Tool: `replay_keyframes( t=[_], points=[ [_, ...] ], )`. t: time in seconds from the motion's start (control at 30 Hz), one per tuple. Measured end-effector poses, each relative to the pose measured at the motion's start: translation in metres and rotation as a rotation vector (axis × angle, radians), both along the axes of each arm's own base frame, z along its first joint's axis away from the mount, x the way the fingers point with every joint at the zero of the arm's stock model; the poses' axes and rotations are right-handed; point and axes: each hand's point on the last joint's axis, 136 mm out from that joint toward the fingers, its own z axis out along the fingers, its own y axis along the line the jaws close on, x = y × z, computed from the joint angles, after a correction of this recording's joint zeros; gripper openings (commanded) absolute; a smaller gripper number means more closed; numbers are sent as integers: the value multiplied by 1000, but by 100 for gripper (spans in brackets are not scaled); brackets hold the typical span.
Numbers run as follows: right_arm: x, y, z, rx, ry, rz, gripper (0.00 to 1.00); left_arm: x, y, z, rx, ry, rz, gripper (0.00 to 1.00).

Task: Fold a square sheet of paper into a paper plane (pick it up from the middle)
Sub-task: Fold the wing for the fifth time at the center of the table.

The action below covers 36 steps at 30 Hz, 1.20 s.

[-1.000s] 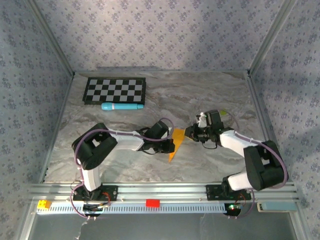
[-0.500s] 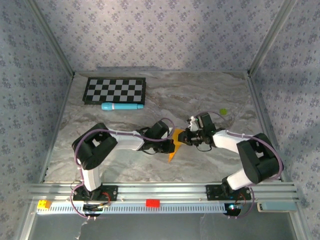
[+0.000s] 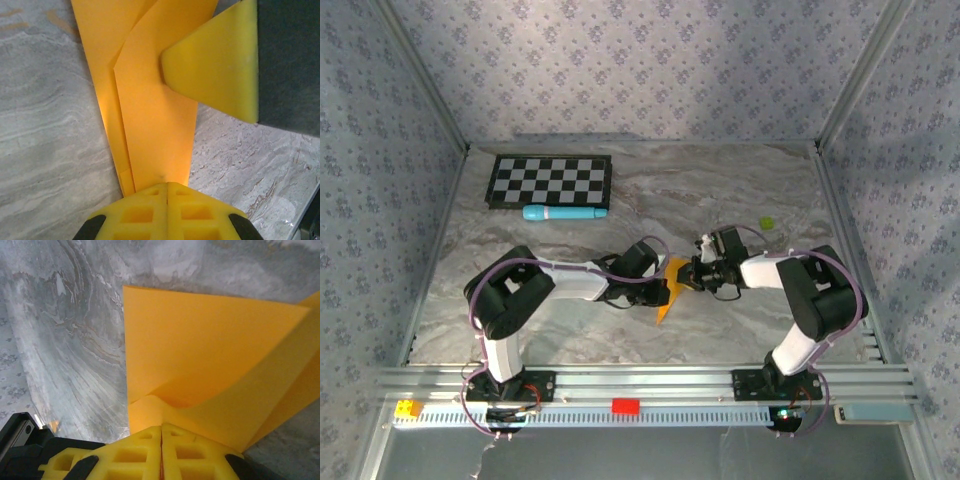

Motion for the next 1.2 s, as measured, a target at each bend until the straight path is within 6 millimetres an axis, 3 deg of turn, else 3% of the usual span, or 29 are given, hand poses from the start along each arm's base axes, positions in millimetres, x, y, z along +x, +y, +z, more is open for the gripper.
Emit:
replay_keyframes(
  t=[0.4,0.77,1.2],
  points=[
    [34,-30,0,-29,-1,-120,10,0,0,0,0,-1,-1,0],
    [40,-35,-1,-49,41,-139,10,0,0,0,0,-1,-1,0],
    [68,-67,3,-162,-21,-261,10,0,0,0,0,-1,-1,0]
  ],
)
